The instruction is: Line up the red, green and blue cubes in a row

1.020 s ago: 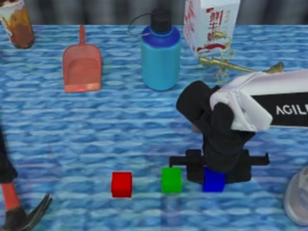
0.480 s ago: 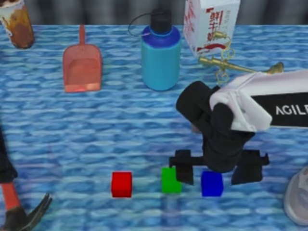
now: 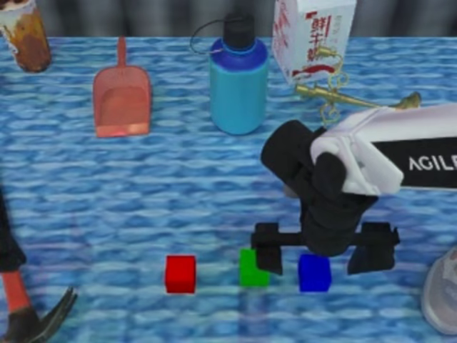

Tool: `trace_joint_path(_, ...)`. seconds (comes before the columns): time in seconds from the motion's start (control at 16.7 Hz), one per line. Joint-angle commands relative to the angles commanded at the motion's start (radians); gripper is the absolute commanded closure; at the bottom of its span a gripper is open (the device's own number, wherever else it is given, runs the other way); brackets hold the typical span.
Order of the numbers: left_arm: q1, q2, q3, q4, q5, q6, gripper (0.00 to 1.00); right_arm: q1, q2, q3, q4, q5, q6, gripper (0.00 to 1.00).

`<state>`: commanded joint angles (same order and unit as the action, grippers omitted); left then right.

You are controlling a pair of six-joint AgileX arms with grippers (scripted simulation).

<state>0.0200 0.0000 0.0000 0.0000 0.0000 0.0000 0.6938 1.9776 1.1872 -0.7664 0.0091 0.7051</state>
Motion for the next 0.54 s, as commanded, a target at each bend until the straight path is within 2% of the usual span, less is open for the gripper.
trace_joint_path(0.36,0.000,0.000,0.000,0.000,0.000,0.000,0.00,0.008,-0.079,0.111,-0.204,0.000,0.002,0.00)
trace_joint_path(0.54,0.000,0.000,0.000,0.000,0.000,0.000,0.00,0.009,-0.112,0.144,-0.256,-0.001,-0.002,0.00)
